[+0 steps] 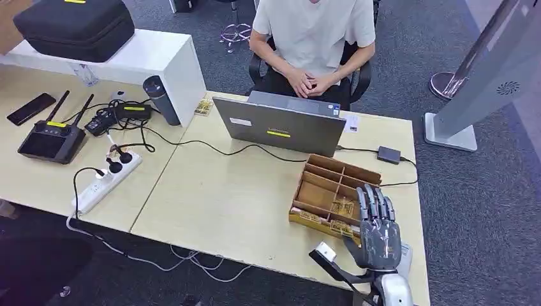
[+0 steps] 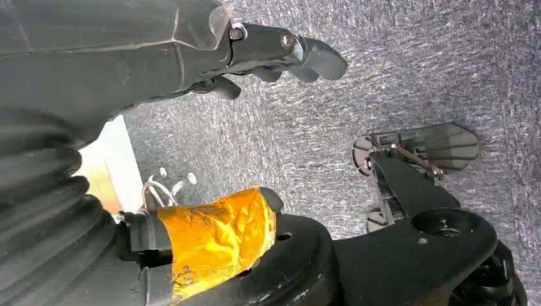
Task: Pass the card to the sensor for recognition and then transmit it.
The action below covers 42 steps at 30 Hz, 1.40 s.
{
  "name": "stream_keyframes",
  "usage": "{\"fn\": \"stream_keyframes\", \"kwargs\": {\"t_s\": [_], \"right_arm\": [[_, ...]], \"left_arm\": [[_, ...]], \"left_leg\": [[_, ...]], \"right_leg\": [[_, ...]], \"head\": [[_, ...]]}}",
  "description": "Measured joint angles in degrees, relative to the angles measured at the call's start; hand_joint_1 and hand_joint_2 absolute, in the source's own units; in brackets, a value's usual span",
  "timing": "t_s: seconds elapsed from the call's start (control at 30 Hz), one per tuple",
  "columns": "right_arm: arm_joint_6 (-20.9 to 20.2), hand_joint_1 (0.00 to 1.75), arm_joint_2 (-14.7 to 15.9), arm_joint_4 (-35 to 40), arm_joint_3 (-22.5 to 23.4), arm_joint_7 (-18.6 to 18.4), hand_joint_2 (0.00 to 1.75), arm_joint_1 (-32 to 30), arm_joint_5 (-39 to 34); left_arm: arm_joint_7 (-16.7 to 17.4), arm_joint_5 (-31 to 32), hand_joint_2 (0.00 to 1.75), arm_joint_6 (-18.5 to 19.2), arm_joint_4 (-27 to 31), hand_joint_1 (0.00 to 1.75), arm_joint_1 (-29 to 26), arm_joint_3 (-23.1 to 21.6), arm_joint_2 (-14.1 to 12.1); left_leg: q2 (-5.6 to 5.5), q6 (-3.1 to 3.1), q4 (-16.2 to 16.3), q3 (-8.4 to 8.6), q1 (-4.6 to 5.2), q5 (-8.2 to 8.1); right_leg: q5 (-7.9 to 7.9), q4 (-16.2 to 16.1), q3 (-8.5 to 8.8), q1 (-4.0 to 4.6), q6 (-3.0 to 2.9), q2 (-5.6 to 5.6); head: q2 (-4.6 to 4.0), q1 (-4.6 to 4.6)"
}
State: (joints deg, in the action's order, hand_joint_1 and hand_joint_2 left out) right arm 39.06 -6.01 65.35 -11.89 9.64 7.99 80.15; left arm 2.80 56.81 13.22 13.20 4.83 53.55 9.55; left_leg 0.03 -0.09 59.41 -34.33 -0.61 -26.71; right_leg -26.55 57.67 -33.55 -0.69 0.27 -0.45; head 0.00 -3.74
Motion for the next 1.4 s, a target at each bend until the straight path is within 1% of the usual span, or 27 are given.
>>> {"fn": "stream_keyframes", "kwargs": {"t_s": [0.1, 0.23, 0.37, 0.83, 0.87, 0.97, 1.1, 1.4], "right_arm": [[-0.26, 0.00, 0.00, -0.68, -0.31, 1.25, 1.75, -0.03, -2.82], [-0.92, 0.00, 0.00, -1.49, -1.57, 1.79, 1.75, -0.09, -4.98], [-1.59, 0.00, 0.02, -2.16, -2.53, 1.90, 1.75, -0.08, -5.77], [-1.79, 0.00, 0.17, -4.02, -3.58, 1.94, 1.75, 0.20, -6.08], [-1.77, 1.75, 0.17, -4.26, -3.72, 1.92, 1.75, 0.28, -5.90], [-1.49, 1.75, 0.17, -5.18, -3.98, 1.75, 1.75, 0.55, -5.59], [-1.22, 1.75, 0.17, -6.30, -4.24, 2.43, 1.75, 0.84, -6.60], [-1.18, 1.75, 0.17, -6.91, -4.33, 2.58, 1.75, 1.67, -7.54]], "left_arm": [[-0.07, 0.09, 1.75, 0.04, 0.00, 0.00, 0.01, 0.00, 0.00], [-0.17, 0.18, 1.75, 0.07, 0.00, 0.00, 0.03, 0.02, -0.02], [-0.33, 0.24, 1.75, 0.15, 0.00, 0.00, 0.02, 0.02, -0.02], [-0.48, 0.35, 1.75, 0.15, 0.00, 0.00, 0.03, 0.04, -0.09], [-0.48, 0.39, 1.75, 0.15, 0.00, 0.00, 0.03, 0.04, -0.09], [-0.48, 0.44, 1.75, 0.17, 0.00, 0.00, 0.03, 0.04, -0.13], [-0.55, 0.61, 1.75, 0.35, 0.00, 0.00, 0.06, 0.04, -0.26], [-0.85, 0.87, 1.75, 0.57, 0.00, 0.00, 0.06, 0.07, -0.37]], "left_leg": [[0.00, 0.00, 0.00, 0.00, 0.00, 0.00], [0.00, 0.00, 0.00, 0.00, 0.00, 0.00], [0.00, 0.00, 0.00, 0.00, 0.00, 0.00], [0.00, 0.00, 0.00, 0.00, 0.00, 0.00], [0.00, 0.00, 0.00, 0.00, 0.00, 0.00], [0.00, 0.00, 0.00, 0.00, 0.00, 0.00], [0.00, 0.00, 0.00, 0.00, 0.00, 0.00], [-0.01, 0.00, 0.00, 0.01, 0.00, 0.00]], "right_leg": [[0.00, 0.00, 0.00, 0.00, 0.00, 0.00], [0.00, 0.00, 0.00, 0.00, 0.00, 0.00], [0.00, 0.00, 0.00, 0.00, 0.00, 0.00], [0.00, 0.00, 0.00, 0.00, 0.00, 0.00], [0.00, 0.00, 0.00, 0.00, 0.00, 0.00], [0.00, 0.00, 0.00, 0.00, 0.00, -0.01], [0.00, 0.00, 0.00, 0.00, 0.00, 0.00], [0.00, 0.00, 0.01, 0.00, 0.00, -0.01]], "head": [[0.00, 0.00], [0.00, -0.02], [0.00, -0.02], [0.00, -0.02], [0.00, -0.02], [0.00, 0.00], [0.00, -0.02], [0.00, -0.02]]}}
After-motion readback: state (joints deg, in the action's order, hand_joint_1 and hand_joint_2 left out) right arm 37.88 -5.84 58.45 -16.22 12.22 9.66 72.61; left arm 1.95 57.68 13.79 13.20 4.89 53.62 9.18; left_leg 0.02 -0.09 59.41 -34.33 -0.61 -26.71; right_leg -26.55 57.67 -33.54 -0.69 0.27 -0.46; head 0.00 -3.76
